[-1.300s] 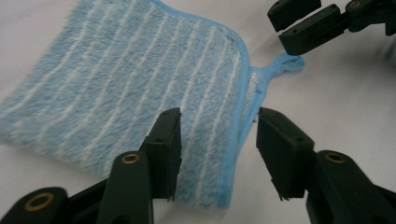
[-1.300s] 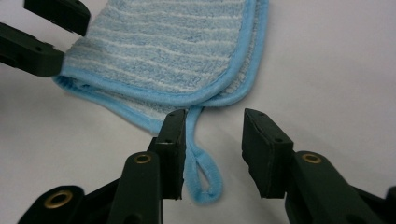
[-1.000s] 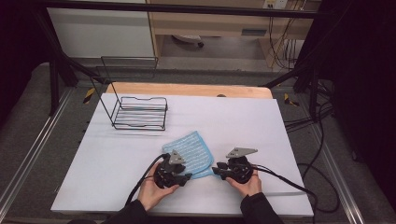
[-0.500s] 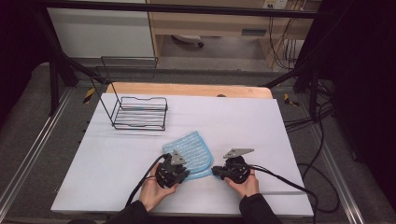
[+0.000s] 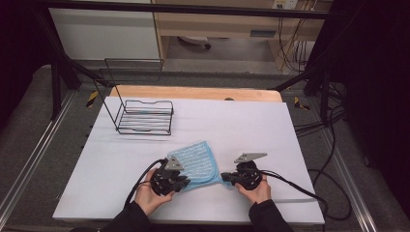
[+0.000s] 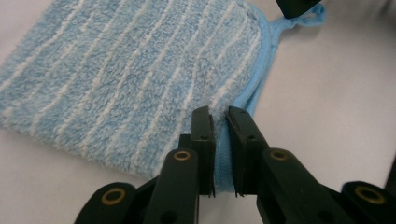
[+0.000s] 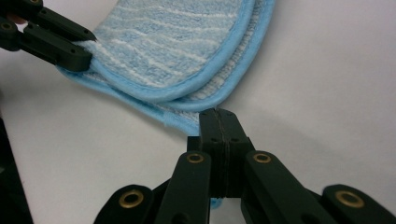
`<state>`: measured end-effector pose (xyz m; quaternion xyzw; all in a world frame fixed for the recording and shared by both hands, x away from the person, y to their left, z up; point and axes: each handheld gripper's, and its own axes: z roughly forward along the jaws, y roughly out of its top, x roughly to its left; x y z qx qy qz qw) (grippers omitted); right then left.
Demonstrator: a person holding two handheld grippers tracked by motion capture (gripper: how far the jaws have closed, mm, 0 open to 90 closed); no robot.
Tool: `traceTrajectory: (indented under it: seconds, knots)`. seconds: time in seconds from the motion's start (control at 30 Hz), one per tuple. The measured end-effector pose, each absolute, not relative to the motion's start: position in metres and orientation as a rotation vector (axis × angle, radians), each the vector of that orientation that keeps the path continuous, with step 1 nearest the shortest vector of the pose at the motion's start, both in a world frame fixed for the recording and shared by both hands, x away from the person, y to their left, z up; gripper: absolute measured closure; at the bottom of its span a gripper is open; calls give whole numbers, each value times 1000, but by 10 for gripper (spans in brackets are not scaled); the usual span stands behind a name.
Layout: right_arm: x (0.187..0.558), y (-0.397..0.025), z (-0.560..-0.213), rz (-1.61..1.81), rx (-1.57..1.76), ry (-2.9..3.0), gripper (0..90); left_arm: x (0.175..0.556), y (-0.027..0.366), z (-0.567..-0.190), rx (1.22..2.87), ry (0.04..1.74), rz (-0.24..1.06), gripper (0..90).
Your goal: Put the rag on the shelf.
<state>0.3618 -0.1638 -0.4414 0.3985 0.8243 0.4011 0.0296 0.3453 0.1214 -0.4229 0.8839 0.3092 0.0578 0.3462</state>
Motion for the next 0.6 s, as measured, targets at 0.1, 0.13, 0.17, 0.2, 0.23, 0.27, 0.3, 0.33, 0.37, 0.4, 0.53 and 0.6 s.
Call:
traceTrajectory:
  seconds: [0.1,0.13,0.17,0.2,0.23,0.27,0.3,0.33,0.37,0.4,0.53,0.6]
  knots:
    - [357,-162,-443,1232,1237,2567,900,341,127,-422,2312,775,127,807]
    - [354,-160,-444,1240,1238,2585,900,340,129,-422,2321,765,123,807]
    - [352,-159,-444,1239,1235,2594,900,339,130,-422,2334,755,119,807]
    - [352,-159,-444,1239,1235,2594,900,337,131,-423,2345,742,119,807]
    - [348,-156,-444,1246,1237,2607,900,336,132,-424,2355,729,118,806]
    - [348,-156,-444,1246,1237,2607,900,335,134,-424,2367,716,120,806]
    - [346,-155,-444,1247,1236,2613,900,334,136,-425,2374,702,125,806]
    - [345,-154,-445,1252,1228,2618,890,334,138,-426,2380,687,130,804]
    - [345,-153,-446,1252,1236,2612,841,335,140,-427,2380,683,125,803]
    - [346,-151,-447,1259,1227,2585,796,334,141,-427,2374,681,123,800]
    - [346,-147,-444,1302,1185,2540,701,333,143,-428,2376,668,128,800]
    - [345,-141,-445,1304,1143,2538,667,333,143,-428,2382,663,130,800]
